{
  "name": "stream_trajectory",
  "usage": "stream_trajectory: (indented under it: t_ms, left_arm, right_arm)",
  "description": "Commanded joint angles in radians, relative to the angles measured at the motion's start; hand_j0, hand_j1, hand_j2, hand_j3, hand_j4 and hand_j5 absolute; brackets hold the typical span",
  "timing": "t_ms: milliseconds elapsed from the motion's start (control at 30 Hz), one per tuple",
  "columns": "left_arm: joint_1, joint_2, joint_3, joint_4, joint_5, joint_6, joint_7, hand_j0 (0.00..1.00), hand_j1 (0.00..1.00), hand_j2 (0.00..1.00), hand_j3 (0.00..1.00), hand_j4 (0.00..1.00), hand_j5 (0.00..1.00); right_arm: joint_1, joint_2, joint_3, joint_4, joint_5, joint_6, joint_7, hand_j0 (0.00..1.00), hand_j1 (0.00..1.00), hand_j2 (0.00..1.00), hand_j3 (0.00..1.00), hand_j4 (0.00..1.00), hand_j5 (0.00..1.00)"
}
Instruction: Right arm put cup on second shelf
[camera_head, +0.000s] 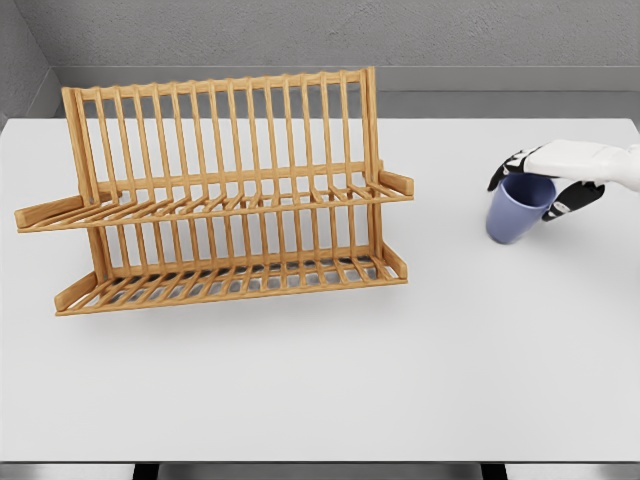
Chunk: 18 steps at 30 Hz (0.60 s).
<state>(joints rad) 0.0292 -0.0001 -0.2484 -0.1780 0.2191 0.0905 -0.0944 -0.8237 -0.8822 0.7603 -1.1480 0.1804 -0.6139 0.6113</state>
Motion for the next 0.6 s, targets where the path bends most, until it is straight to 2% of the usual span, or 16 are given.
stream_trajectory:
  t_ms: [0,133,233,400,433,567]
  left_arm:
    - [0.000,0.000,0.000,0.000,0.000,0.000,-0.001,1.00,1.00,1.00,1.00,1.00,1.00]
    - [0.000,0.000,0.000,0.000,0.000,0.000,-0.001,1.00,1.00,1.00,1.00,1.00,1.00]
    - [0.000,0.000,0.000,0.000,0.000,0.000,0.001,1.00,1.00,1.00,1.00,1.00,1.00]
    - [0.000,0.000,0.000,0.000,0.000,0.000,-0.001,1.00,1.00,1.00,1.00,1.00,1.00]
    - [0.000,0.000,0.000,0.000,0.000,0.000,0.001,1.00,1.00,1.00,1.00,1.00,1.00]
    - [0.000,0.000,0.000,0.000,0.000,0.000,0.001,1.00,1.00,1.00,1.00,1.00,1.00]
  right_arm:
    - [-0.002,-0.004,-0.007,-0.010,-0.009,0.003,0.000,0.66,0.66,0.66,0.66,0.66,0.66]
    - [-0.005,-0.006,-0.009,-0.018,-0.012,0.003,0.000,0.63,0.63,0.63,0.63,0.63,0.63]
    - [-0.003,-0.012,-0.058,-0.033,-0.012,0.003,0.000,0.63,0.63,0.63,0.63,0.63,0.63]
    - [-0.006,-0.012,-0.064,-0.061,-0.012,0.003,0.000,0.63,0.63,0.63,0.63,0.63,0.63]
    - [0.000,-0.014,-0.102,-0.062,-0.012,0.003,0.000,0.63,0.63,0.63,0.63,0.63,0.63]
    - [-0.006,-0.015,-0.116,-0.095,-0.010,0.003,0.000,0.63,0.63,0.63,0.63,0.63,0.63]
